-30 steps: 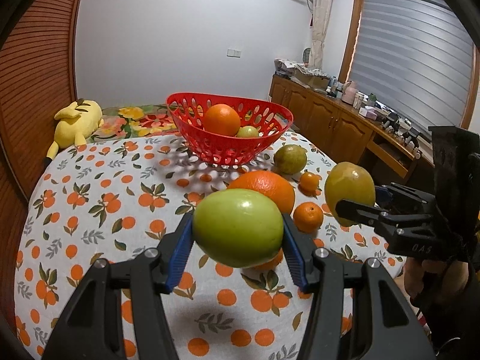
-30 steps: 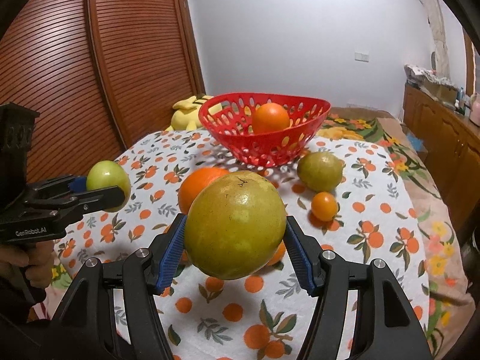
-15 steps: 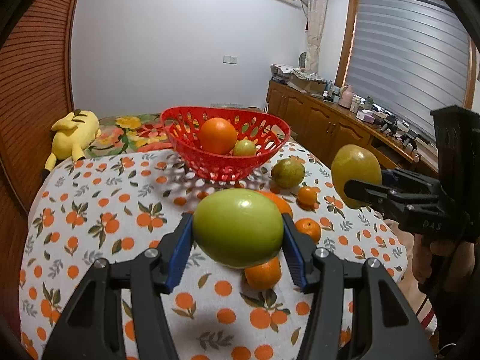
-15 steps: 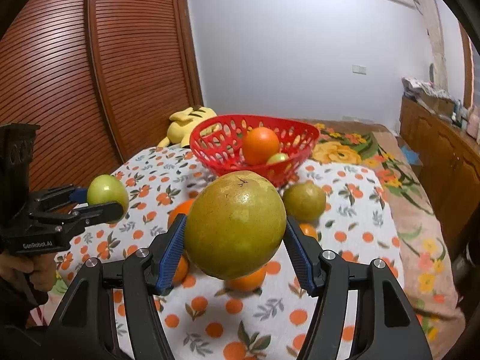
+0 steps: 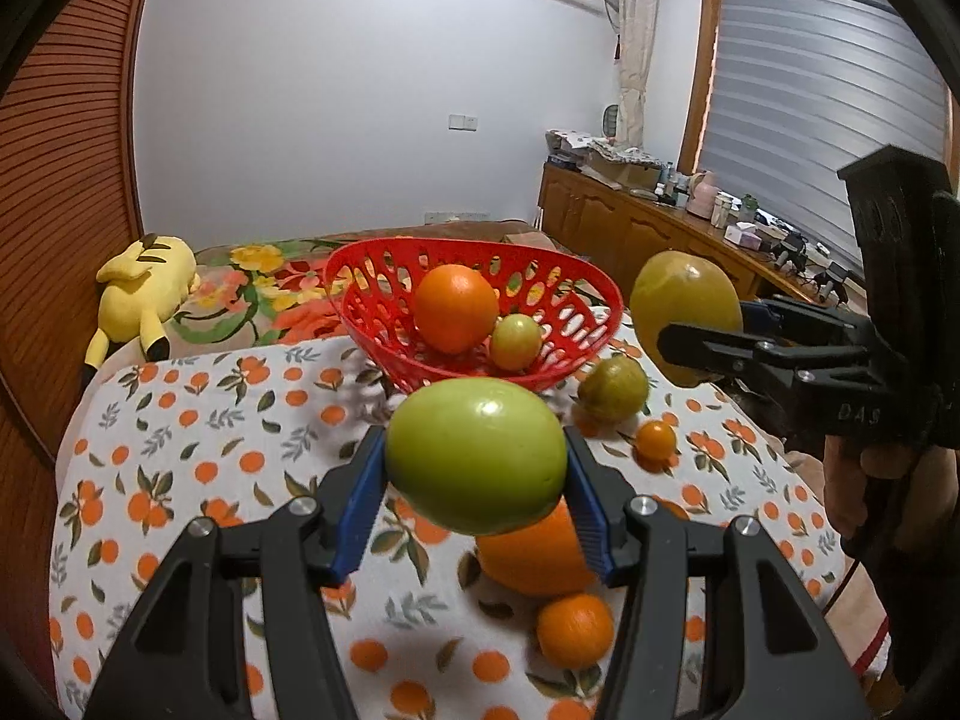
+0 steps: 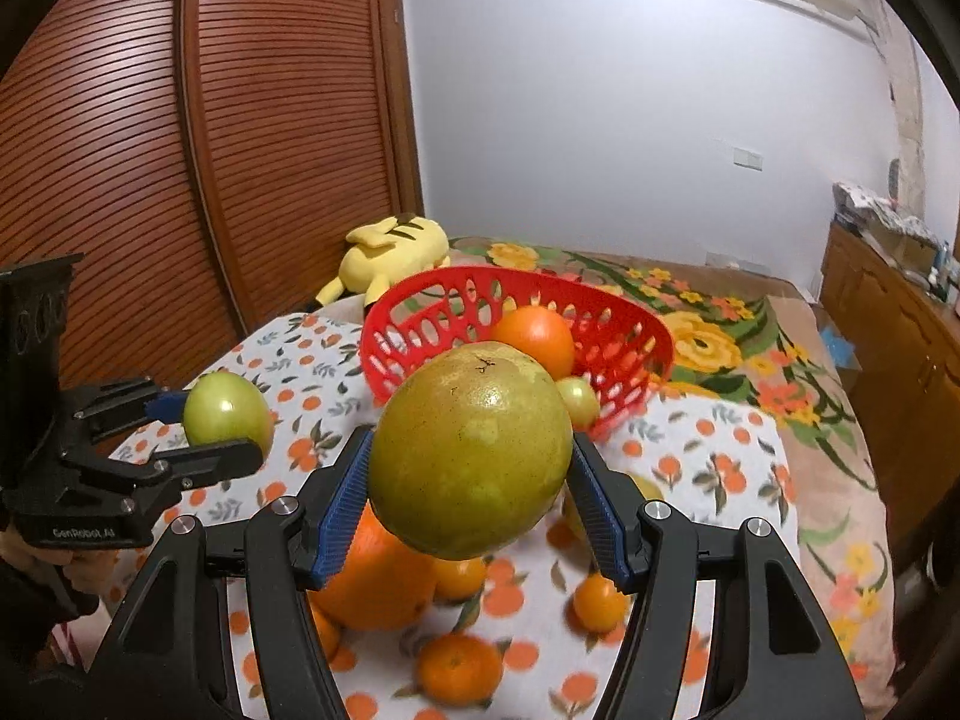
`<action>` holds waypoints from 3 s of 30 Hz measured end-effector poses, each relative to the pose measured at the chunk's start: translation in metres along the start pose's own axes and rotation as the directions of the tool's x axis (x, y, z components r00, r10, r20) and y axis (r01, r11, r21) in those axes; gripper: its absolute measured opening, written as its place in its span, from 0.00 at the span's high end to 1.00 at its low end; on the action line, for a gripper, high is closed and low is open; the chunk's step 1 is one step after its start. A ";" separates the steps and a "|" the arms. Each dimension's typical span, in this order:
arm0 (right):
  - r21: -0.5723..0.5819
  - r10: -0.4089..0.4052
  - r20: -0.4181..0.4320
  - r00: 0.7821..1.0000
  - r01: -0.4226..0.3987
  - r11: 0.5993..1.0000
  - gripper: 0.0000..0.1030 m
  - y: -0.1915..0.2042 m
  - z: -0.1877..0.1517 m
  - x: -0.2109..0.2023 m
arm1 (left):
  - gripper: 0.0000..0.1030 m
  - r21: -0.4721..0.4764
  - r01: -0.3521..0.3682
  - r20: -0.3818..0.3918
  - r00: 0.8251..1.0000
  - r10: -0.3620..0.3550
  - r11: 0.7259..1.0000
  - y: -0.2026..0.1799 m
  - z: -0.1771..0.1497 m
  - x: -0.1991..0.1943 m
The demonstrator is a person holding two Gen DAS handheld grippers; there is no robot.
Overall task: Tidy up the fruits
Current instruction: 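Lift the green apple and pomelo and carry both over the red basket, then lower the pomelo into the basket and open the right tool, then release the green apple into the basket with the left tool and withdraw both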
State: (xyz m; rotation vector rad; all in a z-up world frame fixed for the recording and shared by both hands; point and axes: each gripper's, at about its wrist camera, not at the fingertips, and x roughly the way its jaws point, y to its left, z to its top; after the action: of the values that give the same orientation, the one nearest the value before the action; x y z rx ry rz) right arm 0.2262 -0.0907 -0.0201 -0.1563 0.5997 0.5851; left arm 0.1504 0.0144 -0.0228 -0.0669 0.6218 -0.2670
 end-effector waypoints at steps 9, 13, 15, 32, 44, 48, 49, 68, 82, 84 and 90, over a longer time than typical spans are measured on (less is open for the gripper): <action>-0.061 -0.003 -0.045 0.999 0.000 0.998 0.36 -0.014 0.025 0.047 | 0.47 -0.016 -0.017 -0.012 1.000 0.017 1.000 0.019 0.027 0.032; -0.081 -0.008 -0.079 0.997 0.002 0.997 0.36 -0.020 0.029 0.069 | 0.47 -0.016 -0.022 -0.015 1.000 0.021 1.000 0.024 0.036 0.046; -0.088 -0.005 -0.097 0.995 -0.004 0.996 0.36 -0.022 0.030 0.078 | 0.47 -0.015 -0.024 -0.019 1.000 0.024 1.000 0.027 0.040 0.052; -0.098 0.049 -0.221 0.974 -0.072 0.993 0.36 -0.031 0.024 0.119 | 0.47 0.004 -0.026 -0.050 0.998 0.026 1.000 0.034 0.059 0.096; -0.100 0.049 -0.211 0.976 -0.072 0.992 0.38 -0.032 0.025 0.118 | 0.47 0.008 -0.030 -0.066 0.997 0.030 1.000 0.033 0.061 0.109; -0.100 0.048 -0.210 0.976 -0.071 0.992 0.38 -0.032 0.024 0.117 | 0.47 0.010 -0.030 -0.067 0.997 0.031 0.999 0.033 0.061 0.111; -0.098 0.047 -0.209 0.977 -0.068 0.993 0.38 -0.033 0.025 0.117 | 0.47 0.011 -0.030 -0.068 0.997 0.031 0.999 0.034 0.062 0.112; -0.002 0.032 -0.094 0.995 -0.032 0.999 0.38 -0.059 0.015 0.060 | 0.47 0.033 -0.029 -0.093 0.995 0.032 0.999 0.024 0.061 0.124; 0.064 -0.007 -0.087 0.996 0.012 0.998 0.38 -0.077 -0.013 0.038 | 0.47 0.076 0.010 -0.112 0.994 -0.001 0.997 -0.011 0.063 0.128; 0.079 -0.011 -0.088 0.996 0.018 0.997 0.38 -0.081 -0.018 0.035 | 0.44 0.081 0.010 -0.110 0.994 -0.001 0.997 -0.015 0.063 0.127; 0.122 -0.023 -0.090 0.996 0.034 0.992 0.38 -0.084 -0.035 0.023 | 0.38 0.090 0.012 -0.084 0.996 -0.005 0.996 -0.024 0.064 0.110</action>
State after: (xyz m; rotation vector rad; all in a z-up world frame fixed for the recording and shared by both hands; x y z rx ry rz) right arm 0.2717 -0.1603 -0.0637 -0.0743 0.7170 0.5139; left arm 0.2684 -0.0389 -0.0295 0.0287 0.6925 -0.3070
